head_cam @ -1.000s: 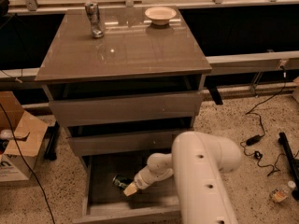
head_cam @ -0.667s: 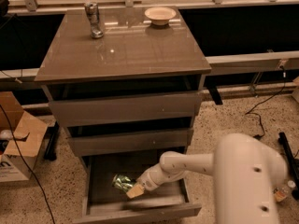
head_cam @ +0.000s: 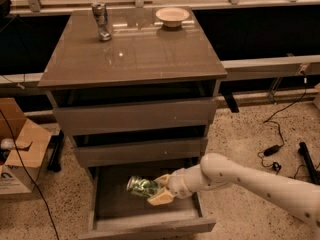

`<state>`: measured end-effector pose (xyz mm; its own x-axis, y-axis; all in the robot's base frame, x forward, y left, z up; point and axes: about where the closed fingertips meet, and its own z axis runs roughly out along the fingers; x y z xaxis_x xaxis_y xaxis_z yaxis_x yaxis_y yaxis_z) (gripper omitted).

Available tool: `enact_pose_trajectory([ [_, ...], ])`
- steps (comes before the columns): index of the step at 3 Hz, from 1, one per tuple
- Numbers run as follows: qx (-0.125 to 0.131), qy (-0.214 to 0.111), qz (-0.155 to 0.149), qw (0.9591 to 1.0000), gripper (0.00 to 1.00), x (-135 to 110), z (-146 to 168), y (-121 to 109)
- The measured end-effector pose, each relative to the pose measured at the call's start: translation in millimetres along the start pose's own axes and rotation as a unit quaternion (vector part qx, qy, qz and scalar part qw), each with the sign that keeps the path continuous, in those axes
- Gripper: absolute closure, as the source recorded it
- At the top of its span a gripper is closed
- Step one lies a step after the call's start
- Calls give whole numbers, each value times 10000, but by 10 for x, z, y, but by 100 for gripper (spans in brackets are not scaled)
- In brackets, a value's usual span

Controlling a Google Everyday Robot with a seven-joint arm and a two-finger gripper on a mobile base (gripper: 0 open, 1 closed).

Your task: Pick green can from bottom drawer and place on counter

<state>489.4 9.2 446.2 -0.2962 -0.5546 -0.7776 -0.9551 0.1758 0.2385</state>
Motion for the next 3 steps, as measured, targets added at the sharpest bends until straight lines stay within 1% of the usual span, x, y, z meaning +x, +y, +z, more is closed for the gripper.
enact_pose_trajectory([
  [1,654,-226,-883,9937,100,-528,-942,-80],
  [2,1243,-135,-1750,9766,100,-1253,-1758,-256],
  [3,1409,-123,-1906,9714,100,-1443,-1945,-320],
])
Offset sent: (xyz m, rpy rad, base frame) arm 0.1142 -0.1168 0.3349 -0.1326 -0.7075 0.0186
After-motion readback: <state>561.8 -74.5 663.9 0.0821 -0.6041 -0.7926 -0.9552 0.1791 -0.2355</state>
